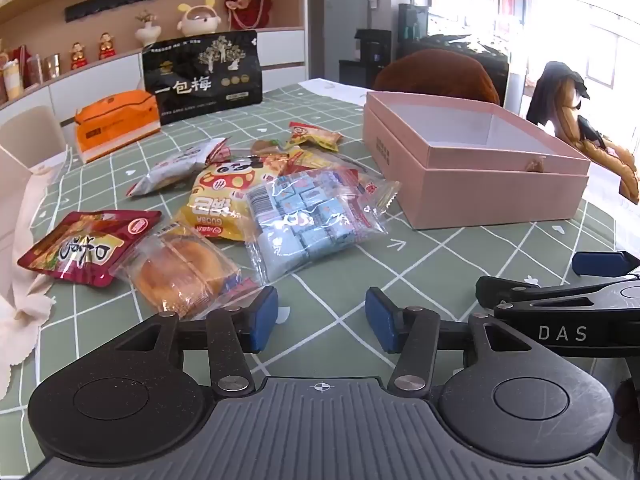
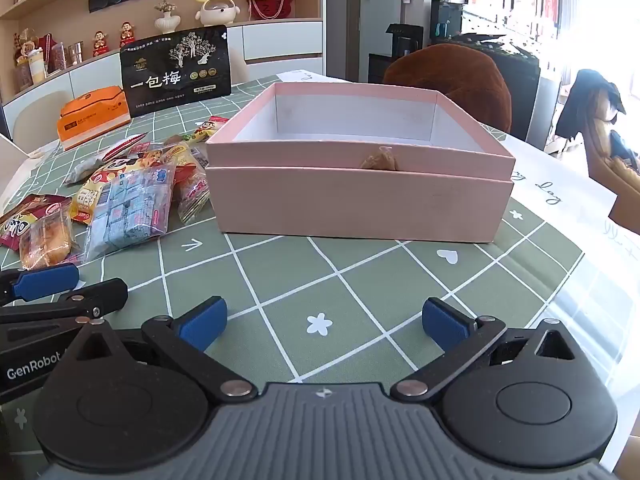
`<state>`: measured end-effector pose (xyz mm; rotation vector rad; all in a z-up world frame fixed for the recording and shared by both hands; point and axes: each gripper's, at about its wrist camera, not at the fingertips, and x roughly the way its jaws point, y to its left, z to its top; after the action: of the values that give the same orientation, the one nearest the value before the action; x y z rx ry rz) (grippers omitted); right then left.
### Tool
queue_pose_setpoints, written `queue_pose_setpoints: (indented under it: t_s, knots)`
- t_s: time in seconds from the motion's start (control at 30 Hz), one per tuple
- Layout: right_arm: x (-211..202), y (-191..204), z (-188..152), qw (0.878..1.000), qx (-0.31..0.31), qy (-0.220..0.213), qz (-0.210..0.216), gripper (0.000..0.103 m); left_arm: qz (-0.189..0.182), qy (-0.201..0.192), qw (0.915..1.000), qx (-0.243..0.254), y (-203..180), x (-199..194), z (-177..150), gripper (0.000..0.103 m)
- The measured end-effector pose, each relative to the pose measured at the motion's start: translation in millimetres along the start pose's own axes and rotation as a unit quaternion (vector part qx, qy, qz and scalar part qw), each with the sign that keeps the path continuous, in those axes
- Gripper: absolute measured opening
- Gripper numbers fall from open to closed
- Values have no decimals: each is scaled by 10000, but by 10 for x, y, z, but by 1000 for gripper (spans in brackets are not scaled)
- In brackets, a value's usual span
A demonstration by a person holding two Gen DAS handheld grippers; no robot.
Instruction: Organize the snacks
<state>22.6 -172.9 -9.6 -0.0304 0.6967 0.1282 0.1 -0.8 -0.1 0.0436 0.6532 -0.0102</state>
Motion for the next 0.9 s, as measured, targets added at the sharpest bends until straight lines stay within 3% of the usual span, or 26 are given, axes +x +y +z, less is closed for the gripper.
queue_pose_setpoints:
  t_s: [0.9]
  knots:
    - [-9,-4,6,10000,-5,0,8,103,-61,-11,9999,-81,10,-2,1,56]
